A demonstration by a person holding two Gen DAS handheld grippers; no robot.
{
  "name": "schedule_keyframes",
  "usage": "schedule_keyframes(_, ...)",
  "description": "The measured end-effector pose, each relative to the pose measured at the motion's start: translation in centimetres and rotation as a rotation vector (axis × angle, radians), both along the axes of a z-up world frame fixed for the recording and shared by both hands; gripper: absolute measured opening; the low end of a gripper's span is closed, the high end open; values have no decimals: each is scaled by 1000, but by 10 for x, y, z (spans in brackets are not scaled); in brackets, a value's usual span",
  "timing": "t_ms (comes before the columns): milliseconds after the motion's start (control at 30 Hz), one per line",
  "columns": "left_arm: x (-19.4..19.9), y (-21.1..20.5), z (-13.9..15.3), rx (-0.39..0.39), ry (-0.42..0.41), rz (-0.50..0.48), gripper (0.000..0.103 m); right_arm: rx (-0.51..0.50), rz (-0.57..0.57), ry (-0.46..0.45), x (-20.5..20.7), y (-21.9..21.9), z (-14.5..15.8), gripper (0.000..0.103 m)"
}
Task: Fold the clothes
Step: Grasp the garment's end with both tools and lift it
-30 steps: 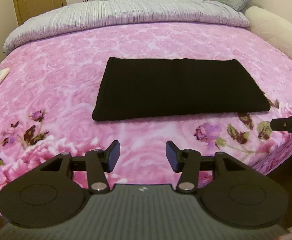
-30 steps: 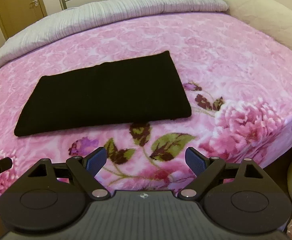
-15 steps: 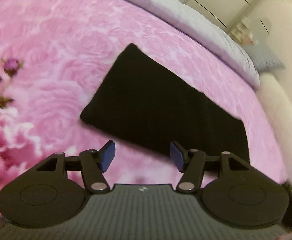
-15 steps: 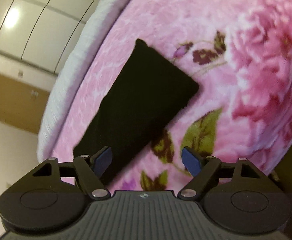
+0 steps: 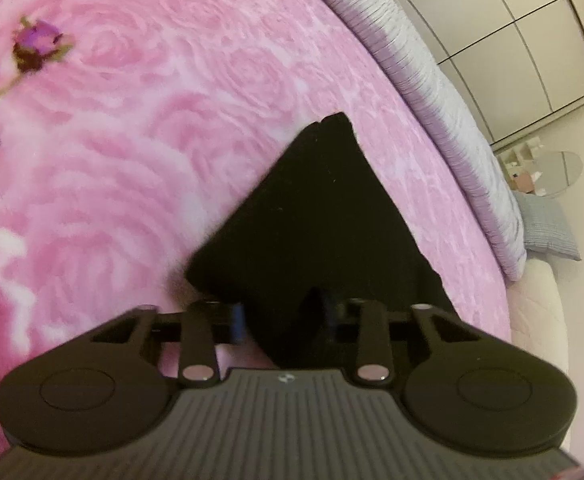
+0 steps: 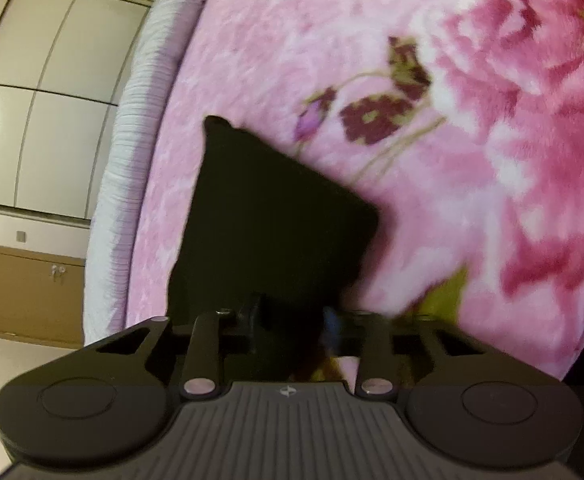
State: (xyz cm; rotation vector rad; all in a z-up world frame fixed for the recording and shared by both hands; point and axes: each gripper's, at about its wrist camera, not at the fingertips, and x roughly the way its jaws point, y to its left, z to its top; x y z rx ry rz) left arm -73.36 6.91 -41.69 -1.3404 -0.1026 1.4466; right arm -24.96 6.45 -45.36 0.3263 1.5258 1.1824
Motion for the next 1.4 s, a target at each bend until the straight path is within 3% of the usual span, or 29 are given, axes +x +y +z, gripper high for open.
schedule_keyframes(33, 0, -2, 3, 11, 12, -9, 9, 3, 9, -8, 1, 0, 1, 22)
schedule_keyframes(200, 14, -18, 31, 63, 143, -89, 8, 63, 51, -75, 4, -5, 20, 18)
schedule_keyframes(333, 38, -48, 46, 79, 185, -155, 8, 83, 69, -123, 20, -15, 39, 18)
schedule_keyframes(467, 61, -82, 37, 51, 226, -210, 9, 74, 69, -208, 45, -36, 50, 10)
schedule_keyframes(567, 62, -92, 21, -2, 257, -191, 16, 39, 85, -243, 65, -44, 48, 8)
schedule_keyframes(667, 61, -95, 31, -8, 299, -218, 19, 39, 60, -181, 81, -57, 43, 23)
schedule_keyframes(700, 61, -96, 35, -10, 316, -229, 19, 42, 54, -151, 85, -60, 41, 42)
schedule_keyframes(733, 66, -98, 40, -16, 357, -261, 19, 47, 48, -124, 87, -63, 39, 46)
schedule_keyframes(867, 90, -107, 58, -26, 530, -416, 17, 62, 63, -58, 86, -60, 32, 46)
schedule_keyframes(1100, 129, -104, 68, 113, 594, -622, 17, 13, 60, -23, 75, -37, 14, 46)
schedule_keyframes(1267, 148, -79, 59, 165, 596, -677, 17, 38, 34, 22, 75, -25, 4, 46)
schedule_keyframes(1400, 149, -55, 35, 97, 594, -682, 16, 52, 54, 18, 70, -17, 1, 24)
